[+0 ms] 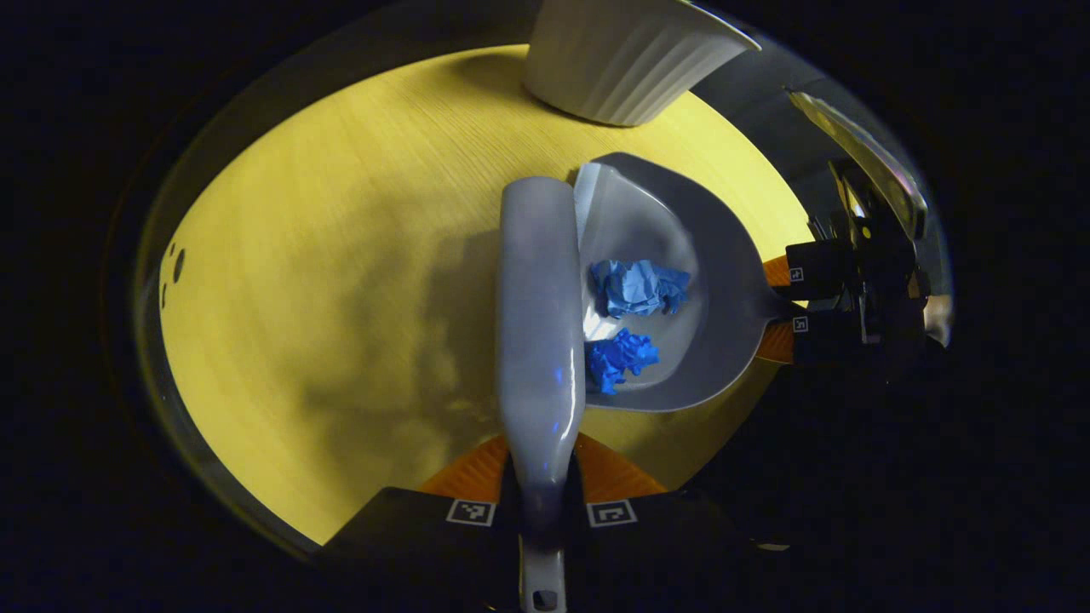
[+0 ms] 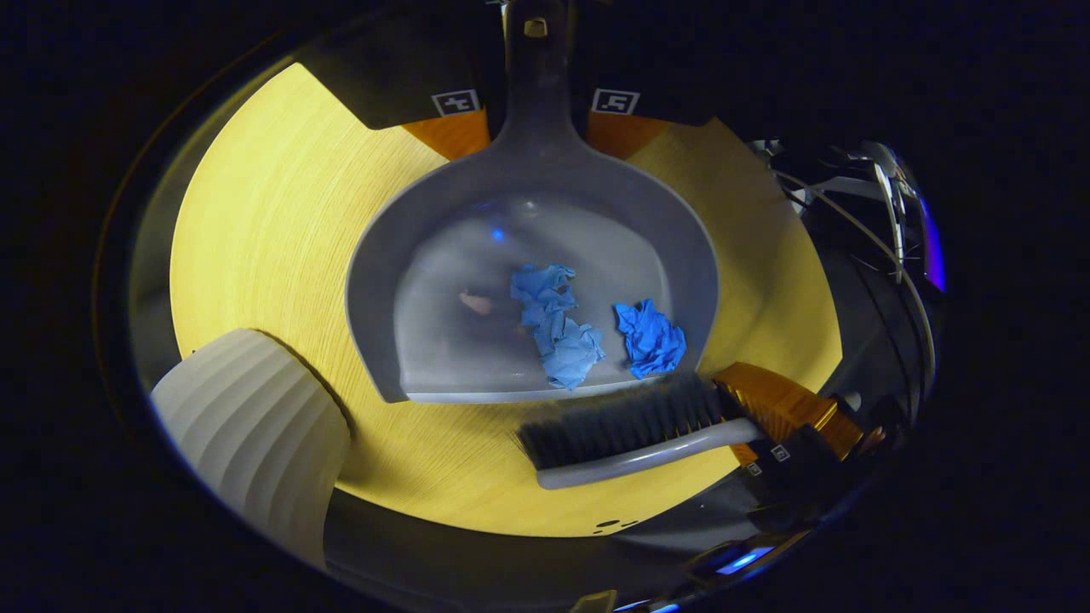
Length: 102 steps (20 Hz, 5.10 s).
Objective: Pick up the small broom and dustpan from the desktop, sweep the trash into the dustpan with the broom, and then empty the trash into the garbage bin.
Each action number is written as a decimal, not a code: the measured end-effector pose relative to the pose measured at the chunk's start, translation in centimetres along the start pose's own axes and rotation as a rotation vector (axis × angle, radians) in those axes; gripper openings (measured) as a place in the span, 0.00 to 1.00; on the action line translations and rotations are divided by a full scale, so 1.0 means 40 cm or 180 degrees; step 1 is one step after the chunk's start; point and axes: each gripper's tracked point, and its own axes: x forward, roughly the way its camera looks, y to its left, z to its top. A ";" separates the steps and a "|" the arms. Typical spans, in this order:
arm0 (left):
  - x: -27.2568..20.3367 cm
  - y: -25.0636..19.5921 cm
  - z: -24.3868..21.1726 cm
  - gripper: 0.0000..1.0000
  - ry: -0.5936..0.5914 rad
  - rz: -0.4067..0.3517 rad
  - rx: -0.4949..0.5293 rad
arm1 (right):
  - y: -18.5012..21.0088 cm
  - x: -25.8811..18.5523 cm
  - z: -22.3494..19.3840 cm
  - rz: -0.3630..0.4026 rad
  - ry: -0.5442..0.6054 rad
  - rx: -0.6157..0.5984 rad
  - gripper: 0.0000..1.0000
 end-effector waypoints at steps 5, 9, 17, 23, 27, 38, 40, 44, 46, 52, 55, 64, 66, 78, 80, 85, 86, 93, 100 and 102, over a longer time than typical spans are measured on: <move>-0.053 0.074 -0.078 0.25 -0.0297 0.0345 -0.0521 | -0.028 -0.028 0.004 0.0180 0.0133 -0.0034 0.33; -0.034 0.172 -0.227 0.22 -0.0412 0.0390 -0.0762 | -0.058 -0.083 0.050 -0.0044 0.0209 -0.0278 0.33; 0.065 0.278 -0.351 0.25 -0.0501 0.0302 -0.0643 | -0.009 -0.155 0.060 -0.0254 0.0408 0.0133 0.33; 0.078 0.250 -0.410 0.25 -0.0679 0.0207 -0.0800 | 0.024 -0.149 0.075 -0.0370 0.0211 0.0560 0.33; 0.060 0.249 -0.470 0.25 -0.0755 0.0286 -0.1084 | 0.007 -0.124 0.074 -0.0428 0.0040 0.0774 0.33; 0.054 0.196 -0.534 0.25 -0.1022 0.0329 -0.1858 | -0.109 -0.133 0.122 -0.1040 -0.0140 0.0925 0.33; 0.051 0.185 -0.533 0.25 -0.1070 0.0342 -0.1927 | -0.188 -0.125 0.150 -0.1273 -0.0124 0.0839 0.33; 0.050 0.168 -0.515 0.25 -0.1170 0.0301 -0.2092 | -0.309 -0.075 0.189 -0.1901 -0.0196 0.0600 0.33; 0.055 0.162 -0.506 0.25 -0.1178 0.0269 -0.2123 | -0.349 -0.061 0.203 -0.2200 -0.0240 0.0444 0.33; 0.050 0.171 -0.515 0.25 -0.1172 0.0287 -0.1984 | -0.383 -0.005 0.231 -0.2751 -0.0353 0.0074 0.33; 0.051 0.169 -0.518 0.25 -0.1171 0.0303 -0.1972 | -0.384 0.019 0.234 -0.2981 -0.0323 -0.0261 0.33; 0.040 0.169 -0.530 0.25 -0.1072 0.0339 -0.1911 | -0.359 0.033 0.251 -0.3846 -0.0268 -0.1162 0.33; 0.037 0.167 -0.531 0.25 -0.1041 0.0324 -0.1922 | -0.362 0.033 0.259 -0.4049 -0.0228 -0.1370 0.33; 0.021 0.164 -0.538 0.25 -0.1022 0.0338 -0.1914 | -0.307 -0.035 0.309 -0.4990 -0.0153 -0.2390 0.33; 0.021 0.164 -0.540 0.26 -0.1016 0.0336 -0.1899 | -0.318 -0.029 0.309 -0.5066 -0.0171 -0.2462 0.32; 0.019 0.168 -0.540 0.26 -0.1024 0.0370 -0.1900 | -0.332 -0.016 0.298 -0.4785 -0.0188 -0.2055 0.33; 0.020 0.168 -0.539 0.26 -0.1027 0.0375 -0.1912 | -0.330 -0.015 0.292 -0.4721 -0.0218 -0.1976 0.33; 0.018 0.168 -0.532 0.26 -0.1085 0.0409 -0.1938 | -0.266 -0.059 0.315 -0.4442 -0.0632 -0.1565 0.32; 0.015 0.171 -0.524 0.26 -0.1237 0.0458 -0.1958 | -0.111 -0.152 0.313 -0.3921 -0.1291 -0.1003 0.33; 0.016 0.171 -0.521 0.26 -0.1318 0.0475 -0.1979 | -0.039 -0.153 0.311 -0.3634 -0.1422 -0.0926 0.33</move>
